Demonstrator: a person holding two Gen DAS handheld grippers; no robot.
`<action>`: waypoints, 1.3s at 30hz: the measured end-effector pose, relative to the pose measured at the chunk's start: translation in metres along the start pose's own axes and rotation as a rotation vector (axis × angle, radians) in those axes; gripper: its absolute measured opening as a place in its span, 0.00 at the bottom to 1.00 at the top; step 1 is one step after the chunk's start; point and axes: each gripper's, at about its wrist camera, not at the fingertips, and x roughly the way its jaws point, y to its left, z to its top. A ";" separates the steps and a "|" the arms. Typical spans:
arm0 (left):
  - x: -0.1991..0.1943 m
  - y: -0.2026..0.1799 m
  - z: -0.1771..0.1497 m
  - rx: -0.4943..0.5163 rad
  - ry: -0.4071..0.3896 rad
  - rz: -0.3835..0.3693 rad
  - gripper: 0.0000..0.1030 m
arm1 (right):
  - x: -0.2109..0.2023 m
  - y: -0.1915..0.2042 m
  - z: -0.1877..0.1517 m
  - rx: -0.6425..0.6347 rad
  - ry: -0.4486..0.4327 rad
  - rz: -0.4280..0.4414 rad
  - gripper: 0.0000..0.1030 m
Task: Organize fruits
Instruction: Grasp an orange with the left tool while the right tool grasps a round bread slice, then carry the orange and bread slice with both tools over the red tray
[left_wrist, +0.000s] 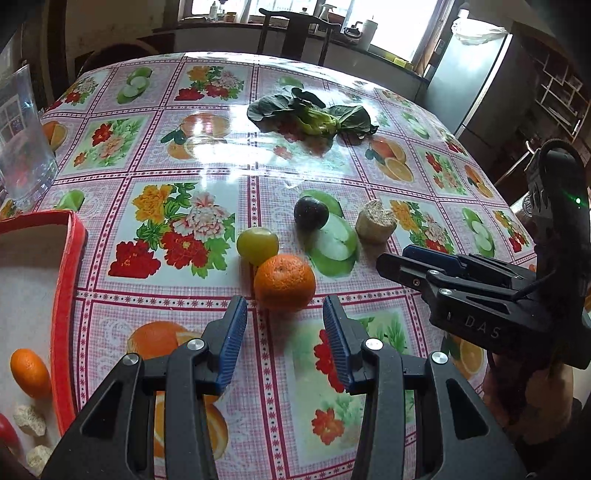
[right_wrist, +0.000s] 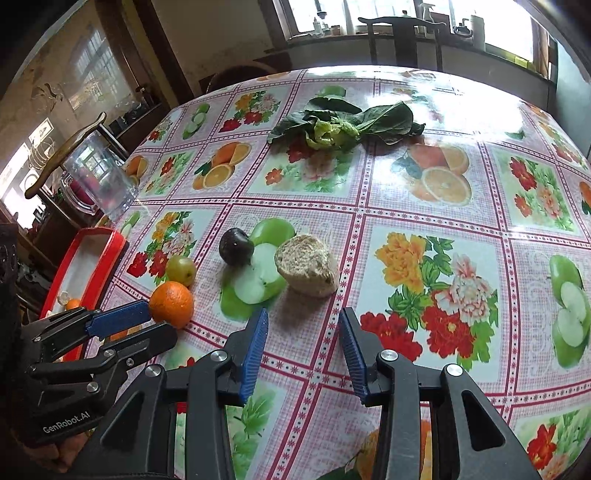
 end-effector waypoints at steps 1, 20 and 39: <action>0.003 0.000 0.002 -0.003 0.001 0.000 0.40 | 0.002 0.000 0.003 -0.005 -0.005 -0.004 0.40; -0.002 0.004 -0.014 0.007 -0.020 0.006 0.33 | -0.015 0.011 -0.019 -0.013 -0.032 0.017 0.36; -0.092 0.036 -0.073 -0.059 -0.123 0.036 0.33 | -0.067 0.103 -0.068 -0.071 -0.062 0.170 0.36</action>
